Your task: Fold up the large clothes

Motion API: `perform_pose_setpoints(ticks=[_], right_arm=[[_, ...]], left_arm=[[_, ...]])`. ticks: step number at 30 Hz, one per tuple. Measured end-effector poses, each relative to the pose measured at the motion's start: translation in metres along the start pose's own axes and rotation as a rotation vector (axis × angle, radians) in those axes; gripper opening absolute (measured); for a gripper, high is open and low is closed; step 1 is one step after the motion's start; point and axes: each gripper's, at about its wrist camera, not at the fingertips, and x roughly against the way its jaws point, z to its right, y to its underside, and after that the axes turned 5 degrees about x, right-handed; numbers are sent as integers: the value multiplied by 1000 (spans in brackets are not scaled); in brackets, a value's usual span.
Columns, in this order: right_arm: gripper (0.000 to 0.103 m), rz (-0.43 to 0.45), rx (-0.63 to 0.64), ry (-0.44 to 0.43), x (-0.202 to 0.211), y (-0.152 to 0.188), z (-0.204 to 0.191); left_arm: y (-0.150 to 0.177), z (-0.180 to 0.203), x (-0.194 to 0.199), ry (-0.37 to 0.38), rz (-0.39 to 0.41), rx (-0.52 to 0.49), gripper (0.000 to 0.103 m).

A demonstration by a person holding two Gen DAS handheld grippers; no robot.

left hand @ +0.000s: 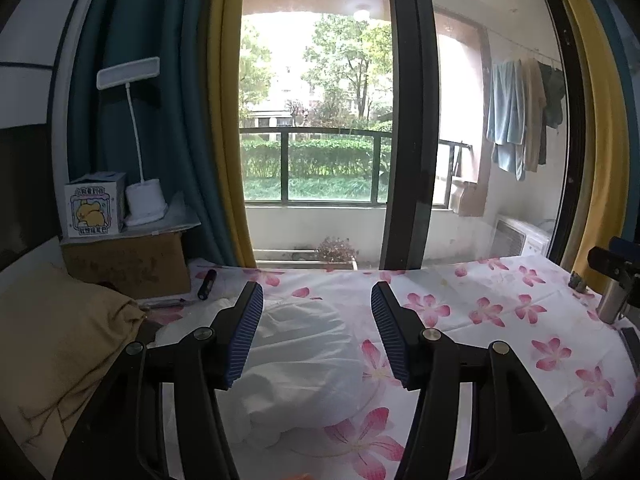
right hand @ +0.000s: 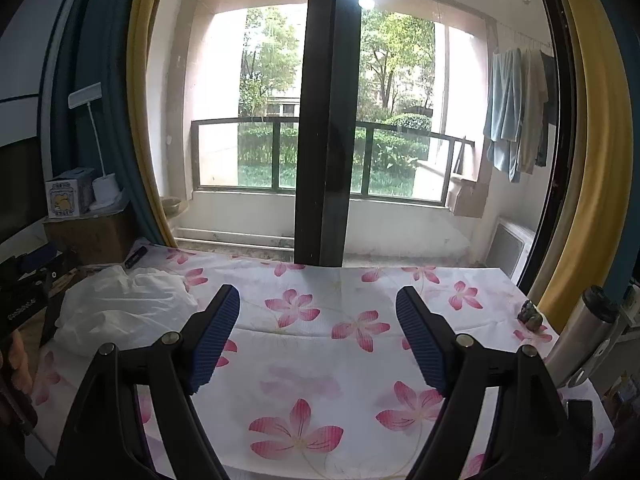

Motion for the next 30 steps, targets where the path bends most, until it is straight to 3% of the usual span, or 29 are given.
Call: perform_pose_setpoints(ticks=[30], right_arm=[[80, -33, -1, -13, -14, 5, -1]], left_arm=[[2, -1, -5, 19, -36, 41, 60]])
